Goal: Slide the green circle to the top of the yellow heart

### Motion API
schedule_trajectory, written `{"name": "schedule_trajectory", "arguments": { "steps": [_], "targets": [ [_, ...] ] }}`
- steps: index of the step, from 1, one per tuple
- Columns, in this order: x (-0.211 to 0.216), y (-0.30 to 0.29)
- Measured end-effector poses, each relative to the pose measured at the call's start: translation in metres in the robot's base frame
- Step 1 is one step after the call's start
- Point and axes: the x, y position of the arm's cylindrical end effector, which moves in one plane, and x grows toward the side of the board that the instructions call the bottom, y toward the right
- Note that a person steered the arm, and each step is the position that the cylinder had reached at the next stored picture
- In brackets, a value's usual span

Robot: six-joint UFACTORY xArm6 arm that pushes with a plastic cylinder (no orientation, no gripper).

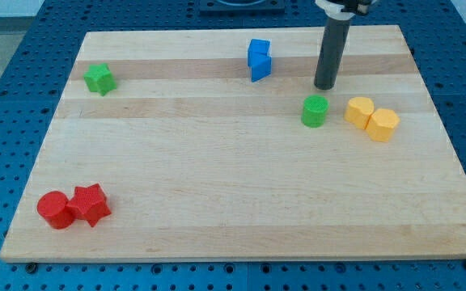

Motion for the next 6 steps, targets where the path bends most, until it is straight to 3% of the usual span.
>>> {"name": "schedule_trajectory", "arguments": {
  "steps": [3, 4, 5, 6],
  "targets": [
    [0.029, -0.09],
    [0.084, -0.107],
    [0.168, -0.09],
    [0.21, 0.004]
  ]
}}
